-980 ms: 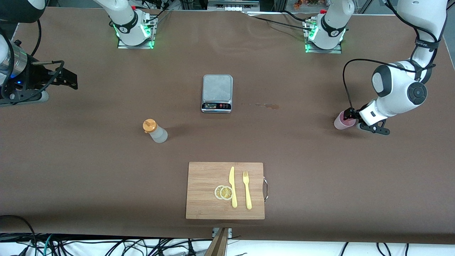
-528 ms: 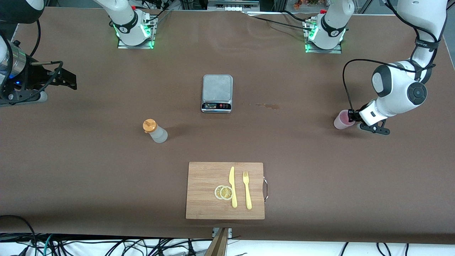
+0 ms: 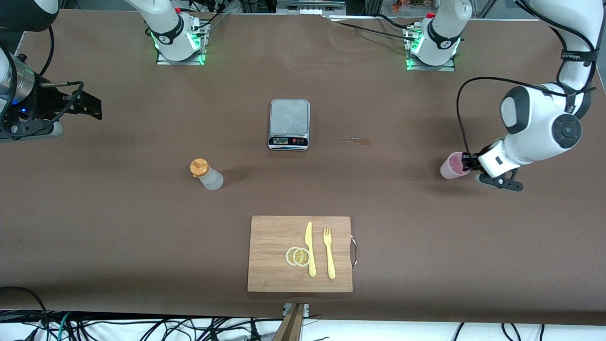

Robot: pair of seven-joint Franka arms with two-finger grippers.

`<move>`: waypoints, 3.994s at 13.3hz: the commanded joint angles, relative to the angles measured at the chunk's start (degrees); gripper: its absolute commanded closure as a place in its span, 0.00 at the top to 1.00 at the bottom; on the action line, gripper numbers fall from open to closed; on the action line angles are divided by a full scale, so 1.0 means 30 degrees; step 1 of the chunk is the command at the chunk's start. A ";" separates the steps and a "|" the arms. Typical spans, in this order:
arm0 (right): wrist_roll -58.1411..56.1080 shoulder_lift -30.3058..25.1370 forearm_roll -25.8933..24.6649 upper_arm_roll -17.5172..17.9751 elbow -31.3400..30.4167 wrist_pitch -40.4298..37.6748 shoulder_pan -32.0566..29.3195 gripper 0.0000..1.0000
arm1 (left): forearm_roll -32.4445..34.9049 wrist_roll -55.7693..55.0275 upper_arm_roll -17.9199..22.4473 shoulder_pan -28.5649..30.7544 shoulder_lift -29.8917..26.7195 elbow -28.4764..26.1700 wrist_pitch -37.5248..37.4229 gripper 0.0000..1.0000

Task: Add sauce to pink cup with both arms
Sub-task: 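Carry the pink cup with the left gripper onto the scale, then release the cup and raise the left gripper while the right gripper reaches out, then move the right gripper to the white squeeze bottle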

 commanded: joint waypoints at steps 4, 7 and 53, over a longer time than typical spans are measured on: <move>0.0170 -0.0113 -0.0005 0.0064 -0.0016 0.0197 -0.0124 1.00 | -0.0862 -0.9511 -0.2371 -0.6070 0.1297 0.1947 -0.0095 0.00; 0.0170 -0.0054 -0.0005 0.0064 -0.0016 0.0197 -0.0124 1.00 | -0.0862 -1.3178 -0.2844 -0.8324 0.2090 0.3266 -0.0094 0.00; -3.8087 0.8673 1.8099 -0.0376 -0.5115 0.4300 -0.4257 1.00 | 0.3298 -0.2494 -0.1292 0.1426 -0.4091 0.9276 -1.4713 1.00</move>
